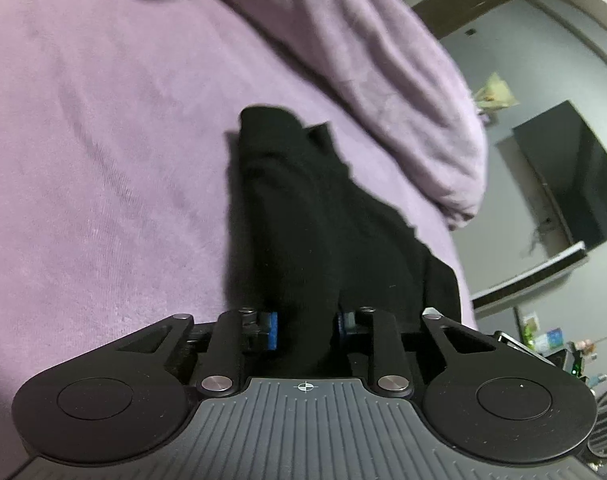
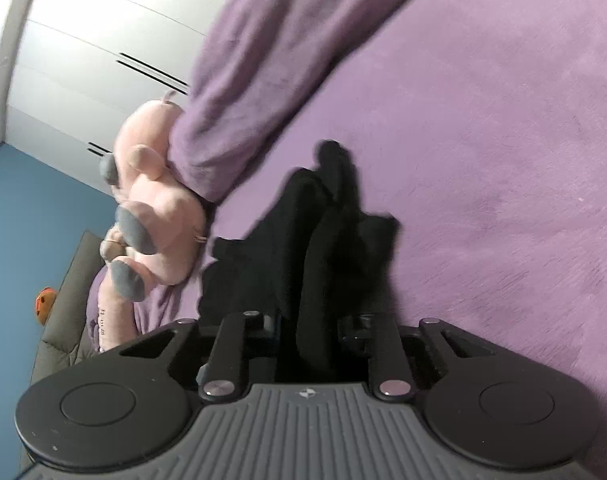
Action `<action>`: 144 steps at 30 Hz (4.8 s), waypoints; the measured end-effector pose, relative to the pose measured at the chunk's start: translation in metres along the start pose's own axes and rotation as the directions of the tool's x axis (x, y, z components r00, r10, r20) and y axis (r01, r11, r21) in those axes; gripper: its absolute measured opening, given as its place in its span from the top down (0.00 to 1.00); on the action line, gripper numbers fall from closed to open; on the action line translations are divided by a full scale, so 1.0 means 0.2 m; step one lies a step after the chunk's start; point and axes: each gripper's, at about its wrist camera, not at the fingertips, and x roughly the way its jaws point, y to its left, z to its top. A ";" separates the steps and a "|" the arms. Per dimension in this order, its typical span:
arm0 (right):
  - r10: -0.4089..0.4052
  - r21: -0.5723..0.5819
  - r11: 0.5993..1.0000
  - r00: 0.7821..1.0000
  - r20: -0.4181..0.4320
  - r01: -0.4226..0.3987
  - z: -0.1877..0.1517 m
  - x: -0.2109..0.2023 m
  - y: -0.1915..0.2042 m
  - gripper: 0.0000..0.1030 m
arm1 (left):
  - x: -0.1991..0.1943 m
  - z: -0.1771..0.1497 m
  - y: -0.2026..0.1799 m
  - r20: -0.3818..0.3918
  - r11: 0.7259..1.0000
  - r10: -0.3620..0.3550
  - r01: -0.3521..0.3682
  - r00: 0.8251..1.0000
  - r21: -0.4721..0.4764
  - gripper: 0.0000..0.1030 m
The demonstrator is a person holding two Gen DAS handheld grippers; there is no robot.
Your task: Fold small clothes
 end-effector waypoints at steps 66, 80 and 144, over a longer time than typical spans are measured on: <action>-0.290 -0.550 0.771 0.946 0.143 0.320 -0.79 0.54 0.91 0.62 | -0.40 -0.13 0.22 0.386 0.787 0.577 -0.616 0.720 -0.029 0.14; -0.287 -0.591 0.728 0.937 0.199 0.349 -0.90 0.29 0.96 0.56 | -0.50 -0.19 0.20 0.297 0.813 0.552 -0.581 0.780 0.016 0.09; -0.550 -0.640 0.667 0.832 -0.078 0.381 -1.46 -0.54 0.97 0.22 | -1.18 -0.95 -0.06 0.183 0.625 0.735 -0.756 0.653 0.193 0.06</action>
